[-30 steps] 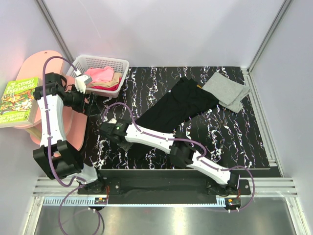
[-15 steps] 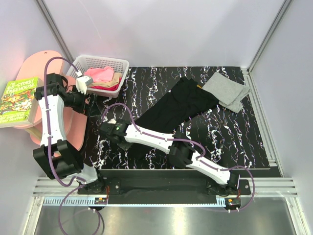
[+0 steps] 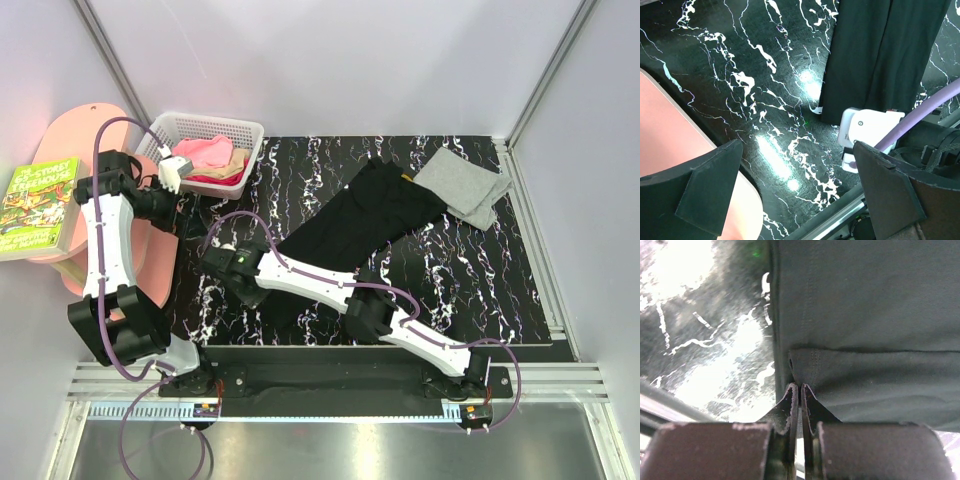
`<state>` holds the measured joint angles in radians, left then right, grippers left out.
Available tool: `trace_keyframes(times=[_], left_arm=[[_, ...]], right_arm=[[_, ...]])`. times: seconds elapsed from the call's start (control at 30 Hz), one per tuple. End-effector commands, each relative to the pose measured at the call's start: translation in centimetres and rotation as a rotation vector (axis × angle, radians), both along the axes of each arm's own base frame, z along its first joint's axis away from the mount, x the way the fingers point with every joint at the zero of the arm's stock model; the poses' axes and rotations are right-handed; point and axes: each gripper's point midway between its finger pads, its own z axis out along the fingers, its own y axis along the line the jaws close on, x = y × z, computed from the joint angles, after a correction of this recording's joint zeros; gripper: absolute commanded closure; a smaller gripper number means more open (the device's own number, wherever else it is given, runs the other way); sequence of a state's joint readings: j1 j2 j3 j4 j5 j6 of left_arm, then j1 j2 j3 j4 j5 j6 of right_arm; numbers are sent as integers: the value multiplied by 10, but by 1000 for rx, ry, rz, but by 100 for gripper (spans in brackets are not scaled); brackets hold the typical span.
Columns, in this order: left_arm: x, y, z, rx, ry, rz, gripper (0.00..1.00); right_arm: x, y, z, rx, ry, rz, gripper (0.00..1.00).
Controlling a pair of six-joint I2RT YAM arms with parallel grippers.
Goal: Fold and stack the t-shirts
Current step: Fold the tshirt
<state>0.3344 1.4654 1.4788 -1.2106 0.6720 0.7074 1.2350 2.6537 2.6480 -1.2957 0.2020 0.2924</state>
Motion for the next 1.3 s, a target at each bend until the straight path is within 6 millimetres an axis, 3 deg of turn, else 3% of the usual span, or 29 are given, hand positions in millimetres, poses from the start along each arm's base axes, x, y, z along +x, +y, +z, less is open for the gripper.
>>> trace_keyframes(times=[0.0, 0.2, 0.27, 0.3, 0.33, 0.37, 0.53, 0.7, 1.1, 1.23, 1.27], left_arm=[[3, -1, 2, 20, -29, -19, 1], [2, 1, 1, 36, -31, -18, 1], [2, 0, 3, 37, -37, -21, 1], [3, 1, 3, 36, -38, -17, 1], [2, 1, 2, 36, -33, -17, 1], [3, 1, 3, 40, -36, -14, 1], [7, 4, 8, 49, -52, 5, 1], [13, 6, 12, 50, -60, 20, 1], [16, 5, 9, 38, -54, 14, 1], [13, 4, 6, 40, -50, 6, 1], [13, 5, 5, 42, -50, 6, 1]], right_arm=[[-14, 22, 14, 95, 47, 71, 96], [-22, 25, 11, 104, 87, 106, 92], [-23, 26, 10, 102, 85, 118, 81], [-23, 26, 9, 102, 86, 120, 68], [-18, 24, 9, 89, 61, 109, 30], [-16, 20, 7, 75, 48, 100, 1], [-3, 0, 11, -13, -86, 76, 0], [-14, -3, -1, -86, -122, 156, 0], [-27, 14, -13, -48, -91, 156, 0], [-20, 10, -22, -66, -92, 141, 0], [-16, 10, -23, -58, -88, 132, 6]])
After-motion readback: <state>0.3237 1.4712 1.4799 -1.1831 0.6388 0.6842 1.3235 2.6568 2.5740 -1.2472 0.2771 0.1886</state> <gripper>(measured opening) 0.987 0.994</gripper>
